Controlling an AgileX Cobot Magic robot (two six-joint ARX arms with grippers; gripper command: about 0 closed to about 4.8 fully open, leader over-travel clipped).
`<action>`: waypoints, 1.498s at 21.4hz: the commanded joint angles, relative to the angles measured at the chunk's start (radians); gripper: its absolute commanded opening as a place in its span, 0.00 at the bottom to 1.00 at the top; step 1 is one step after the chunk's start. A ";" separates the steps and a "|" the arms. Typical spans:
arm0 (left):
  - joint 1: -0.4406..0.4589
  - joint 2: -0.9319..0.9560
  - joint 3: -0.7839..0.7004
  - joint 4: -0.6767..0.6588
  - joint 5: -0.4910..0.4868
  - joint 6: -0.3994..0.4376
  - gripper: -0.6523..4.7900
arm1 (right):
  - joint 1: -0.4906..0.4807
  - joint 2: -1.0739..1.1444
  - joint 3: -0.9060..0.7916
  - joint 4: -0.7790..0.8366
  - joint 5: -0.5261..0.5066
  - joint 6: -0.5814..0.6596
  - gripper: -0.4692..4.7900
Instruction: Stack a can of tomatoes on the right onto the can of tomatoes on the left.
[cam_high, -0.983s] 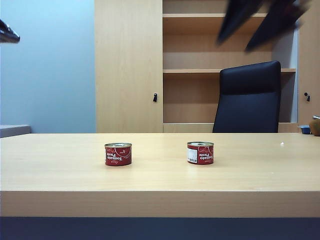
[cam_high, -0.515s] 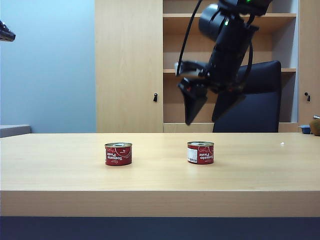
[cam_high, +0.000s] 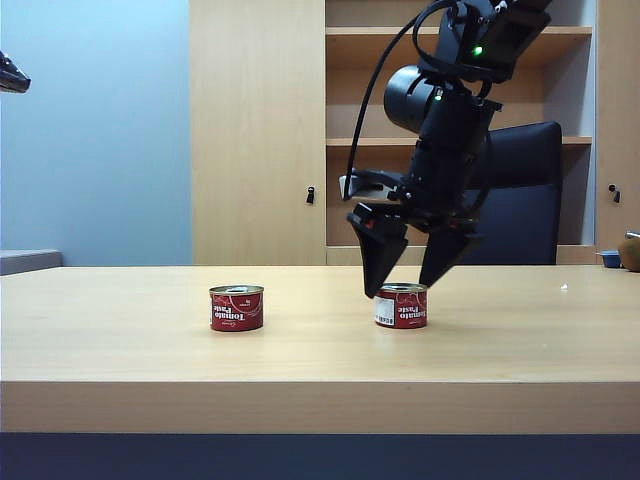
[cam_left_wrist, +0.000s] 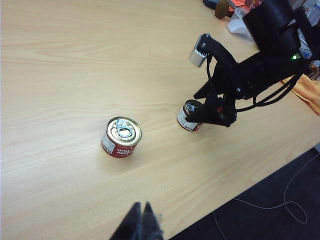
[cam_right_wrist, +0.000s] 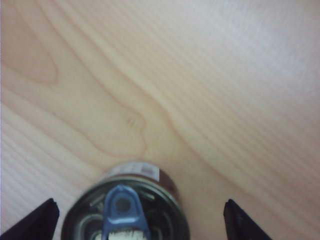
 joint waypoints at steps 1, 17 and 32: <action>0.000 -0.002 0.003 0.006 0.007 0.001 0.11 | 0.002 0.003 0.003 -0.039 -0.008 0.001 0.77; 0.000 -0.002 0.003 0.013 -0.008 0.001 0.11 | 0.080 0.000 0.202 -0.117 -0.023 0.014 0.57; 0.001 -0.002 0.004 0.033 -0.030 0.054 0.11 | 0.302 0.176 0.420 -0.066 0.004 0.014 0.57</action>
